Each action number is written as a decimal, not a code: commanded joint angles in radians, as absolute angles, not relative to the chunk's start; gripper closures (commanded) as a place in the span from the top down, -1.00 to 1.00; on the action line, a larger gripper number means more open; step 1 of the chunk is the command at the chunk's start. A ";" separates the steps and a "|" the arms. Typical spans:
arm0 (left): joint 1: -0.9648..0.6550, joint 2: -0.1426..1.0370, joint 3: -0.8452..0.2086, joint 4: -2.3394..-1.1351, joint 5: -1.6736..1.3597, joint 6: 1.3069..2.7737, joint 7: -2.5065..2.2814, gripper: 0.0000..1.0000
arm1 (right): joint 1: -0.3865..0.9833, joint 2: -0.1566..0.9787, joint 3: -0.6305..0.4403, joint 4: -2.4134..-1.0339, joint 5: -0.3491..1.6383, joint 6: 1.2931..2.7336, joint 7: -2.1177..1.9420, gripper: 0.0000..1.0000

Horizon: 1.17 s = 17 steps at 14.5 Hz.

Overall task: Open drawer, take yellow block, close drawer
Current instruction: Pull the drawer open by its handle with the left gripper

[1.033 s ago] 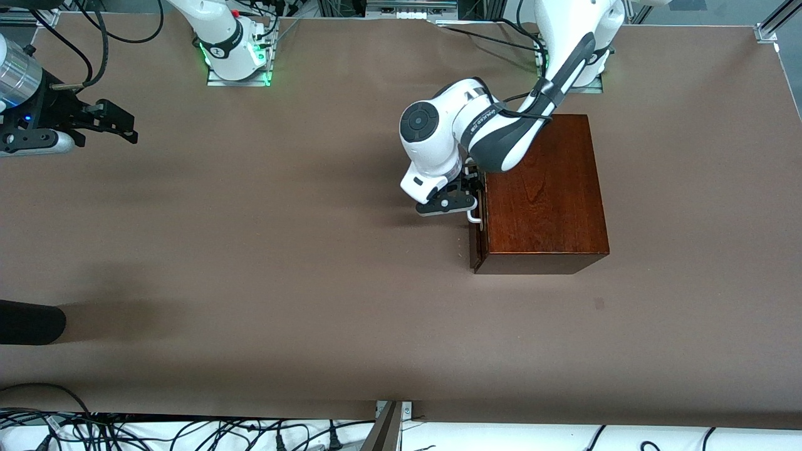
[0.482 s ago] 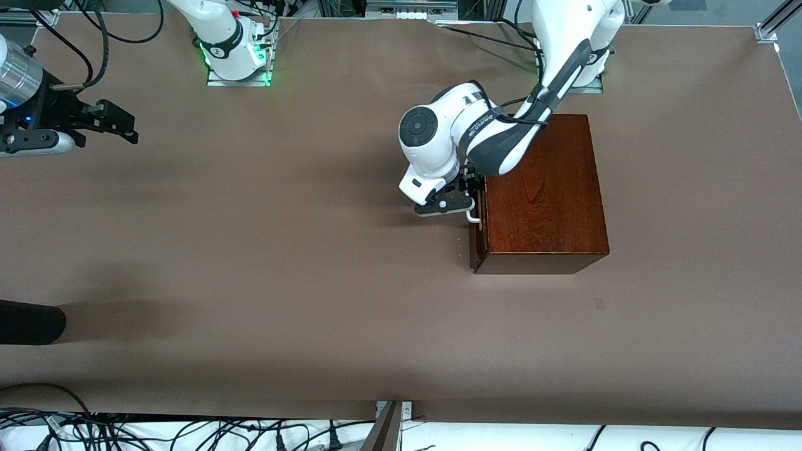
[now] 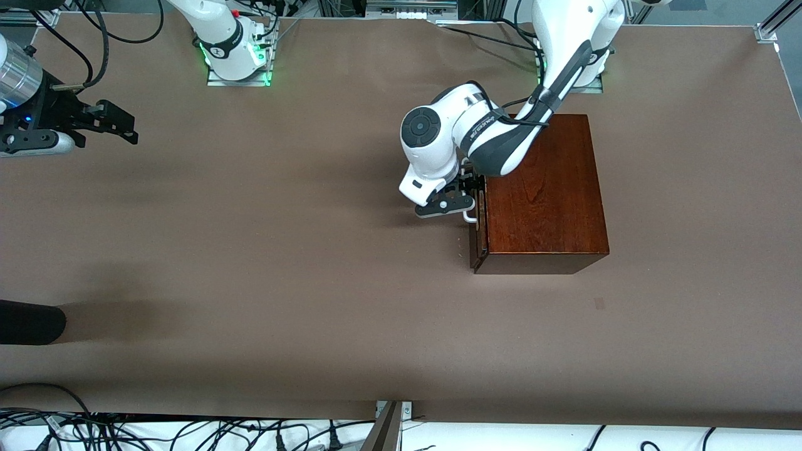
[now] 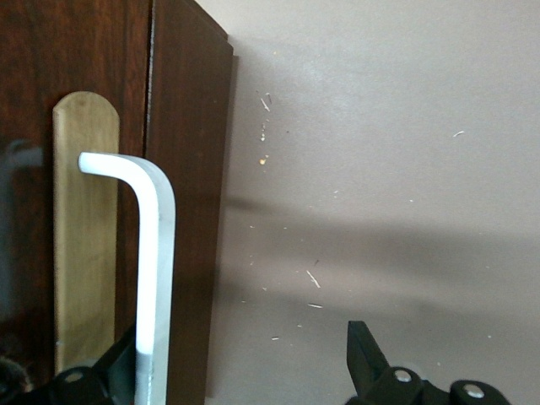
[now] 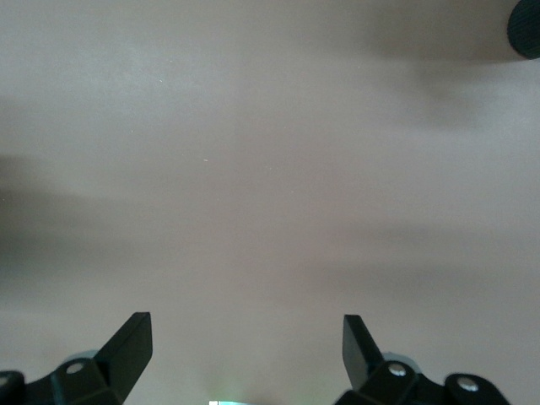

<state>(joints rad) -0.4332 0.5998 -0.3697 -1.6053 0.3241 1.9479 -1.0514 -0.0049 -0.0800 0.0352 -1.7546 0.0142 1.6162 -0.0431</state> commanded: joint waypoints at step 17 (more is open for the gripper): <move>-0.692 0.741 -0.241 -1.371 0.219 1.996 -1.121 1.00 | -0.011 -0.078 0.040 -1.770 0.025 1.641 -0.058 1.00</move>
<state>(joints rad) -0.6455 0.6821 -0.2445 -1.4557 0.2619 1.9622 -1.1044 -0.0049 -0.0702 0.0353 -1.7559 0.0142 1.6259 -0.0432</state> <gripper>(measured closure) 0.000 0.000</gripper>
